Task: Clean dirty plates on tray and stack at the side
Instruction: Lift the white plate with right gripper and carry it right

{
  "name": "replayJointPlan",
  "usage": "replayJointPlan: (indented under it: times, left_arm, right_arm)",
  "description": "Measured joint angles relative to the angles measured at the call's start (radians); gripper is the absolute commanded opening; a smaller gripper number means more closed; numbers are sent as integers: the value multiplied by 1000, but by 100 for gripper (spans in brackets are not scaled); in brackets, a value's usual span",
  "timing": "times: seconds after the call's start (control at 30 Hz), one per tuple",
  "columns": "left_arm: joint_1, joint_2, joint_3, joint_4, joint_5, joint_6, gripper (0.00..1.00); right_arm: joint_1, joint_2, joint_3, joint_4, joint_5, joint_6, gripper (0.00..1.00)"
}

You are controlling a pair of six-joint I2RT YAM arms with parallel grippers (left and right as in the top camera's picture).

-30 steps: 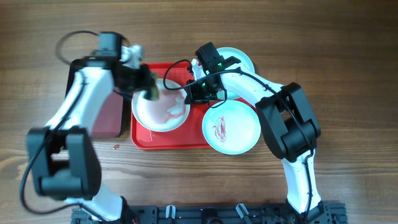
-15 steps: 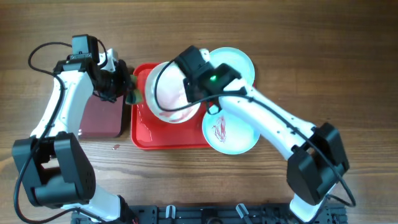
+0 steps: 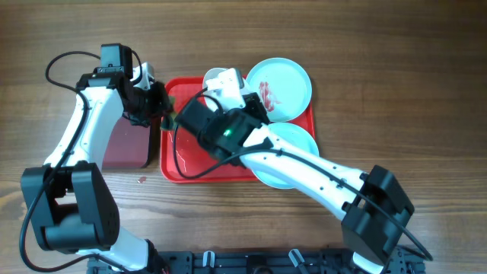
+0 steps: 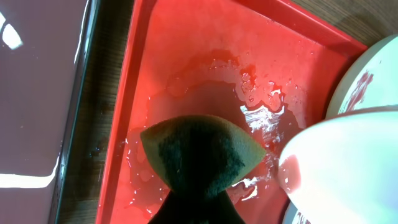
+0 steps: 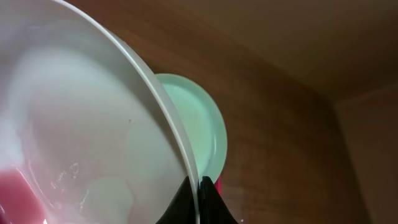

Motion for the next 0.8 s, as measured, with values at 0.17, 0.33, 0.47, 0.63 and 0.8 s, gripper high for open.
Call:
replayJointPlan:
  times: [0.17,0.33,0.47,0.63,0.8]
  left_arm:
    - [0,0,-1,0,-10,-14,4]
    - [0,0,-1,0,-13,-14,4]
    - [0,0,-1,0,-14,-14,4]
    - [0,0,-1,0,-14,-14,4]
    - [0,0,-1,0,-14,-14,4]
  right_arm:
    - [95,0,0,0,351,0,4]
    - [141,0,0,14,486,-23,4]
    - [145,0,0,16,508,-31,4]
    - [145,0,0,16,514,-31,4]
    - [145,0,0,16,515,-31,4]
